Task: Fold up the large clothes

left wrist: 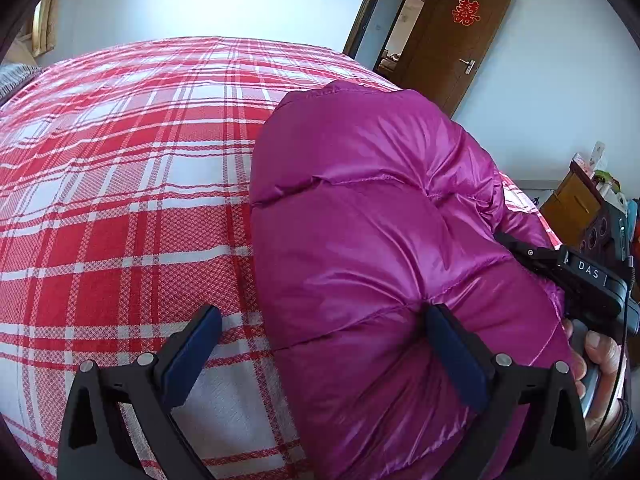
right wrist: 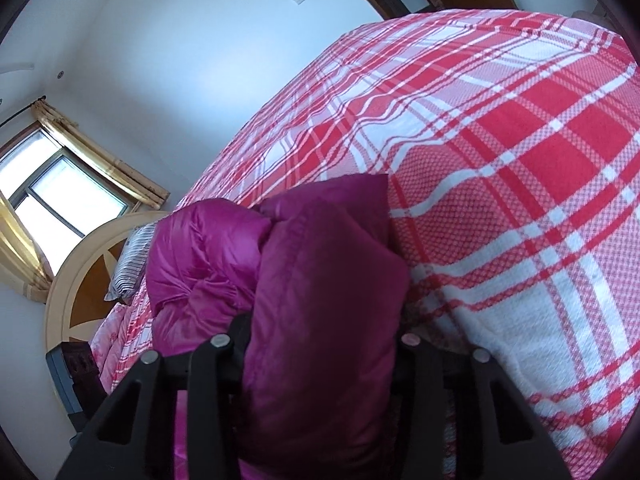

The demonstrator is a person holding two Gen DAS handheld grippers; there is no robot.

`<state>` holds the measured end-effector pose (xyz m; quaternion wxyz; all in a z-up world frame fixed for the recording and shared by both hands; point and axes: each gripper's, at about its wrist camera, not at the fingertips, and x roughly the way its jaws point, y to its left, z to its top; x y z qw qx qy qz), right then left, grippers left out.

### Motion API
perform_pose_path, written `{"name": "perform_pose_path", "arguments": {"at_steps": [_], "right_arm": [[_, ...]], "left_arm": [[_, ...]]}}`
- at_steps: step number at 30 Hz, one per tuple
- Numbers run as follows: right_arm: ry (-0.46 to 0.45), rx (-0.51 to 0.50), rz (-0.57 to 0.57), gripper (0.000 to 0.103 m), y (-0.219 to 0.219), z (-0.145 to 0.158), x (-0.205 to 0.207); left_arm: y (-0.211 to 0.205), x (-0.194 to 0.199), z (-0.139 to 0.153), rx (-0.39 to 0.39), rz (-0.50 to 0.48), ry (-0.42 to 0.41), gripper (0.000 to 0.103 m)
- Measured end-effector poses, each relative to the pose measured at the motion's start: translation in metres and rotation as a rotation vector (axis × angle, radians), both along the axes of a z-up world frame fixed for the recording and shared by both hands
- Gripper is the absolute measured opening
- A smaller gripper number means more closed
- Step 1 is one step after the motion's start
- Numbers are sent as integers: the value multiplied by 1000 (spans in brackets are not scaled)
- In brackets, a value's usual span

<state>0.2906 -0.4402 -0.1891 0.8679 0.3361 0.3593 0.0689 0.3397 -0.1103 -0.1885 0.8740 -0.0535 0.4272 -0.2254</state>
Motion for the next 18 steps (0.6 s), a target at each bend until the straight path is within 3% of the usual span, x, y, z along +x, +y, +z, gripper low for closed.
{"name": "perform_pose_path", "arguments": {"at_steps": [5,8,14,17,18], "right_arm": [[-35,30,46,30,2,1,-5],[-19,13,45,30,5,1,-2],[-7,-15,59,26,9,3,2],[-2,-41,53,25,12,5,2],[-3,-52,50,23,13,6,0]], "left_arm": [[-6,-2,2,24,-20,-33,102],[-12,-9,6,9,-71,-50,81],[-27,-19,13,58,-90,-75,69],[-32,-27,20,97,-87,-103,51],[-33,-29,24,116,-90,-123,39]]}}
